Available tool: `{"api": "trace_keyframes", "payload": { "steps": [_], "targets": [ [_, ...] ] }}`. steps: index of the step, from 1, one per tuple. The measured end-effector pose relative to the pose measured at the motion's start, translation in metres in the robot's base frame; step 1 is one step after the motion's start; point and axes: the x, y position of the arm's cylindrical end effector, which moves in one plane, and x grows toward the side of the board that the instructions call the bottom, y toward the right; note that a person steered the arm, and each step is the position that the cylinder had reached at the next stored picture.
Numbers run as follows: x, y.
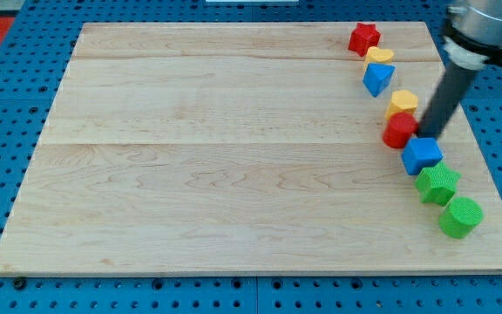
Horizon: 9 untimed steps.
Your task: Place the arm below the green circle
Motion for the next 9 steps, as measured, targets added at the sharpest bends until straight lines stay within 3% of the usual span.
{"api": "trace_keyframes", "payload": {
  "steps": [1, 2, 4, 6, 8, 9],
  "targets": [
    [0.011, -0.105],
    [-0.003, -0.146],
    [-0.019, -0.134],
    [-0.04, -0.204],
    [-0.017, -0.163],
    [0.041, -0.119]
  ]
}}
